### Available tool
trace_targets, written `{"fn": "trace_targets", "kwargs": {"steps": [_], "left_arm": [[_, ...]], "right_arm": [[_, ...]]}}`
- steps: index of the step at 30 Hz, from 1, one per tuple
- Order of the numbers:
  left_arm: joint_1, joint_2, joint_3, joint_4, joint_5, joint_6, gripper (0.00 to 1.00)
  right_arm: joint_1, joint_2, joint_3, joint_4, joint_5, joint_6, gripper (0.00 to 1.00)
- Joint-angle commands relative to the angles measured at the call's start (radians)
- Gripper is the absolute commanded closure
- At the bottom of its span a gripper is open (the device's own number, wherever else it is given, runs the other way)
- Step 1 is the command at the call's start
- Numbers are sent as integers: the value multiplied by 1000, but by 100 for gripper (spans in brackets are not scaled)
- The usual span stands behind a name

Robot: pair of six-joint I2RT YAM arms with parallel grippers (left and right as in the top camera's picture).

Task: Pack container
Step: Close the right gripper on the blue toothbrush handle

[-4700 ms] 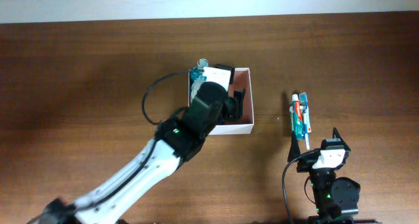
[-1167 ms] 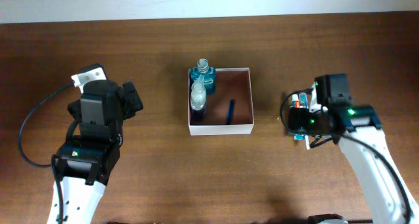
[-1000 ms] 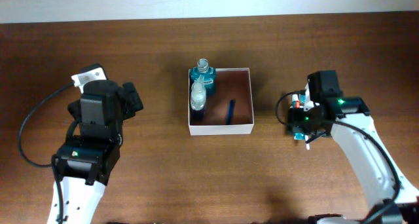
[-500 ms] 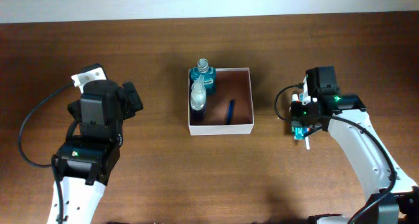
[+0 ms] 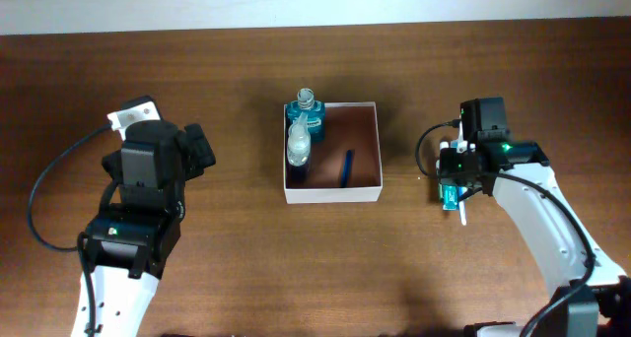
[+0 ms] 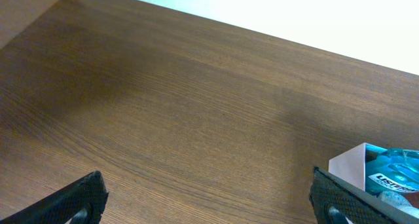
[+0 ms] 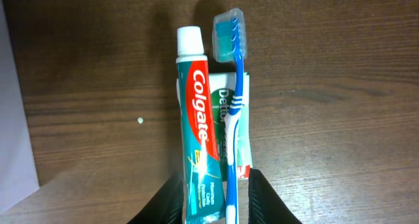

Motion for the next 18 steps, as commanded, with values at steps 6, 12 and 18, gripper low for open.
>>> {"fn": "trace_targets", "kwargs": {"steps": [6, 12, 18], "left_arm": [[5, 4, 5, 2, -11, 8, 1], [5, 4, 5, 2, -10, 8, 1], [5, 4, 5, 2, -11, 8, 1]], "right_arm": [[-15, 85, 8, 38, 78, 27, 83], [-69, 89, 8, 36, 43, 60, 84], [-110, 91, 8, 35, -21, 52, 83]]}}
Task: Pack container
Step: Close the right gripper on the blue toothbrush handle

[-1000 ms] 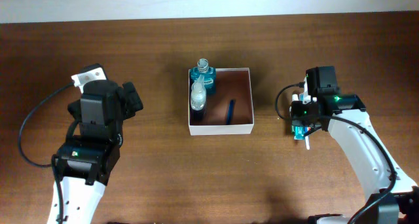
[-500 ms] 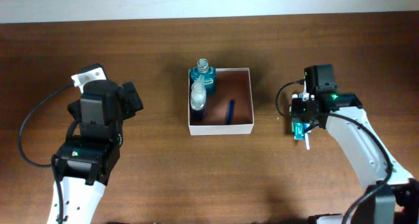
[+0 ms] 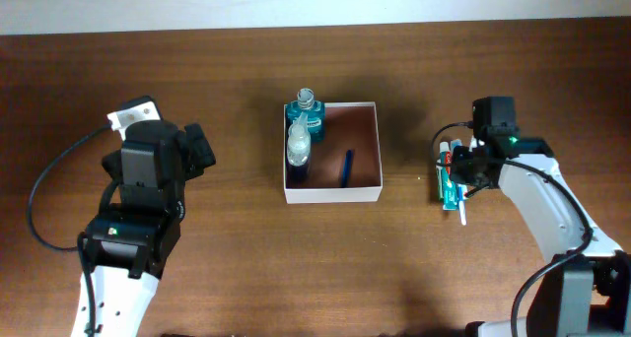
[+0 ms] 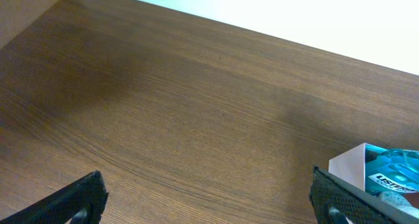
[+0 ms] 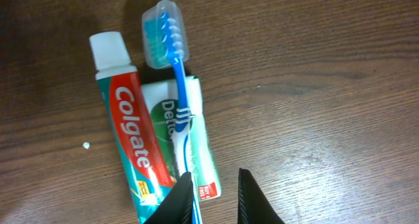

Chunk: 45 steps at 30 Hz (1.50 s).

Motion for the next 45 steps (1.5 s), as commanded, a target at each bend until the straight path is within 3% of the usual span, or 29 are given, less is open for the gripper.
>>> {"fn": "trace_targets", "kwargs": {"steps": [1, 30, 36, 45], "left_arm": [[5, 4, 5, 2, -11, 8, 1], [5, 4, 5, 2, -10, 8, 1], [5, 4, 5, 2, -11, 8, 1], [5, 4, 5, 2, -10, 8, 1]], "right_arm": [[-16, 7, 8, 5, -50, -9, 83], [-18, 166, 6, 76, -95, -73, 82], [-18, 169, 6, 79, -95, -73, 96], [-19, 148, 46, 29, -43, -68, 96]]}}
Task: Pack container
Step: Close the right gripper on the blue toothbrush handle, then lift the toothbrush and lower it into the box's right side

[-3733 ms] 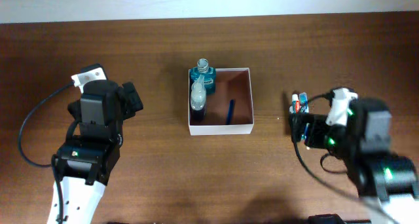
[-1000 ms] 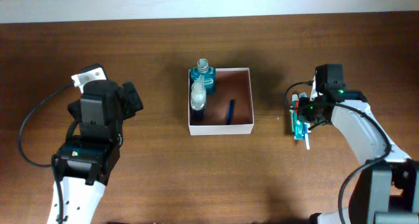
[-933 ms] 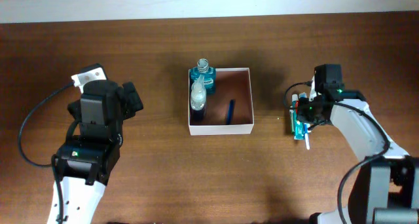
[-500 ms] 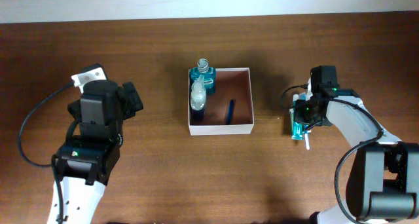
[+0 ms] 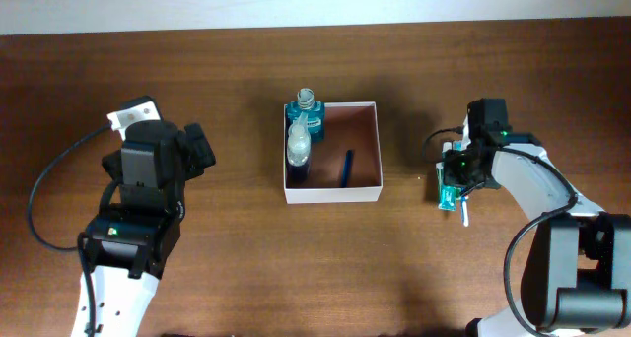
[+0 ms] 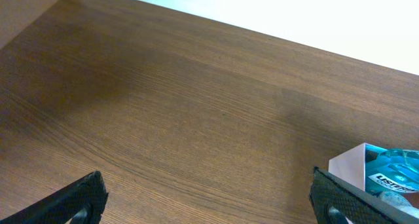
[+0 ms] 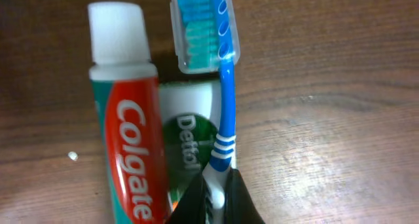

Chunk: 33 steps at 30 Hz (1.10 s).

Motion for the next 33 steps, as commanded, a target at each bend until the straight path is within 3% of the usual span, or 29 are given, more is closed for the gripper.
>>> {"fn": "trace_targets", "kwargs": {"steps": [1, 10, 17, 25, 33], "left_arm": [[5, 4, 5, 2, -10, 8, 1], [5, 4, 5, 2, -10, 8, 1], [5, 4, 5, 2, -11, 8, 1], [5, 4, 5, 2, -11, 8, 1], [5, 4, 5, 2, -11, 8, 1]], "right_arm": [[-6, -8, 51, -35, 34, 6, 96], [24, -146, 204, -204, -20, 6, 96], [190, -286, 221, -250, -57, 8, 96], [370, -273, 221, -129, -76, 188, 96], [499, -226, 220, 33, -73, 226, 96]]}}
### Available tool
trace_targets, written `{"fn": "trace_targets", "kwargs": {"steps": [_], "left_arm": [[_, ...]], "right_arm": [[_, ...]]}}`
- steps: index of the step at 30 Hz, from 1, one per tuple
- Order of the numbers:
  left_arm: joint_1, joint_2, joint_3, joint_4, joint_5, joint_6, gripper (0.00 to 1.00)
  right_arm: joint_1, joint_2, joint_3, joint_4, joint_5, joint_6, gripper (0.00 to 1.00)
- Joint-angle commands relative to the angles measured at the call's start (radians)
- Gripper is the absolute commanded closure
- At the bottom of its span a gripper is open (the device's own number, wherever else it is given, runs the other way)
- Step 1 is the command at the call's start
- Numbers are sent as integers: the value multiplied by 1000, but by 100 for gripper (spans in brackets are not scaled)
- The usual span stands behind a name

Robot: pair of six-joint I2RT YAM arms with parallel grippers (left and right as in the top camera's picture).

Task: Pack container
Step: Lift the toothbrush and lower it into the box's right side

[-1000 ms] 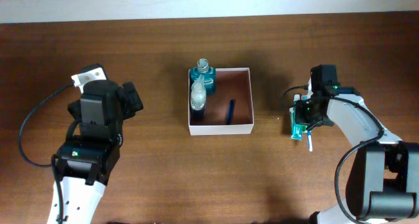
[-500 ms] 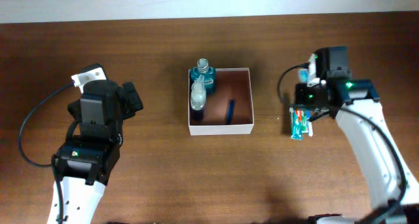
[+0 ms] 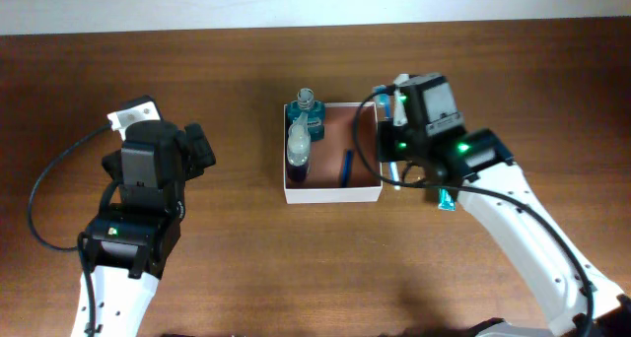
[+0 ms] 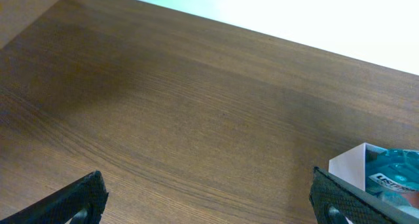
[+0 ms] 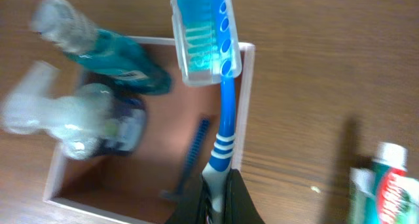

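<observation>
A white-walled box (image 3: 367, 192) sits mid-table with a blue mouthwash bottle (image 3: 308, 115), a clear spray bottle (image 3: 298, 145) and a blue razor (image 3: 347, 168) in it. My right gripper (image 5: 215, 196) is shut on the blue toothbrush (image 5: 222, 126), whose capped head (image 5: 203, 34) hangs over the box's right wall (image 5: 243, 112). A Colgate tube (image 5: 389, 185) lies on the table right of the box, with a green packet edge (image 5: 357, 191) beside it. My left gripper (image 4: 209, 204) stands open over bare wood far to the left.
The box corner (image 4: 347, 165) and the mouthwash label (image 4: 393, 168) show at the right edge of the left wrist view. The right arm (image 3: 513, 219) crosses the table right of the box. A pale wall runs along the table's far edge (image 3: 315, 2).
My right gripper has lifted the toothbrush off the toothpaste and packet and carried it left, to the box's right wall. The left arm has not moved.
My right gripper first stood open astride the tube, packet and toothbrush right of the box. It then sat turned, open at the toothbrush handle. Then it was shut on the handle, and now the toothbrush hangs at the box. The left arm stayed still.
</observation>
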Motion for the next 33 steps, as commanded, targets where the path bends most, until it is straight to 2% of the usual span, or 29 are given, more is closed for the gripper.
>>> {"fn": "trace_targets", "kwargs": {"steps": [1, 11, 28, 33], "left_arm": [[5, 4, 5, 2, -10, 8, 0], [5, 4, 5, 2, -10, 8, 1], [5, 4, 5, 2, -11, 8, 1], [5, 4, 5, 2, -11, 8, 1]], "right_arm": [[57, 40, 14, 44, -2, 48, 96], [82, 156, 14, 116, 10, 106, 95], [81, 211, 14, 185, 77, 106, 94], [81, 233, 14, 208, 117, 105, 86]]}}
